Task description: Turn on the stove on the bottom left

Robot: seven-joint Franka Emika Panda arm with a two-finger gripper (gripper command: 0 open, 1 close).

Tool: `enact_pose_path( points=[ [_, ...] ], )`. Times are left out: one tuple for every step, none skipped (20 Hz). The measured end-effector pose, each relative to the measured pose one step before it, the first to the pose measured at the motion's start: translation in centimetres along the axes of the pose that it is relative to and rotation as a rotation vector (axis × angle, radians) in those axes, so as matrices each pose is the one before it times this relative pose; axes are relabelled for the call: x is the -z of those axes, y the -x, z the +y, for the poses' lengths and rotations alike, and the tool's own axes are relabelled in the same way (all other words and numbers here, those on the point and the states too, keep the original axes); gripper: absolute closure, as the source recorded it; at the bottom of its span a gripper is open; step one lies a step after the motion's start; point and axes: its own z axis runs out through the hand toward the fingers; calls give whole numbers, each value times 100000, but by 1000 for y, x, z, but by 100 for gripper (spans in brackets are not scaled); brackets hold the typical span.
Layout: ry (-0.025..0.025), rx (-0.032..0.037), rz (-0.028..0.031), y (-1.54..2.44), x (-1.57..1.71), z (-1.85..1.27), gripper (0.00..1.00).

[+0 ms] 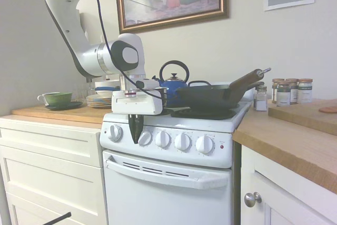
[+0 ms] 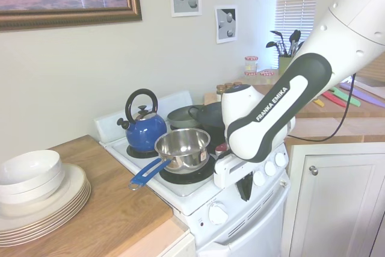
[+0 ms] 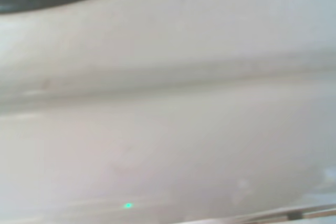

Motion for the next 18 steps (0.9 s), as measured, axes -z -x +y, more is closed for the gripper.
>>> enact_pose_path(
  points=[
    [-341,592,179,283,123,-147,100],
    [-581,848,322,404,202,-223,100],
    [-809,908,463,538,204,-253,100],
    [-514,629,244,628,143,-182,100],
    [-303,254,119,629,162,-71,100],
    [-377,-59,142,631,167,43,100],
    [-599,-259,274,577,181,174,100],
    [-647,-626,316,538,215,337,100],
    [-942,-783,497,523,277,442,100],
    [-1000,-1050,539,521,327,516,100],
    [-938,-969,511,482,343,530,100],
    [-1176,-1373,626,441,364,541,100],
    [-995,-1581,505,371,320,559,100],
    [-950,-1566,434,228,270,577,100],
    [-908,-1430,266,100,225,576,100],
    [-1054,-1395,222,-32,237,553,100],
    [-813,-1182,351,-119,227,513,100],
    [-705,-1098,395,-153,217,489,100]
  ],
)
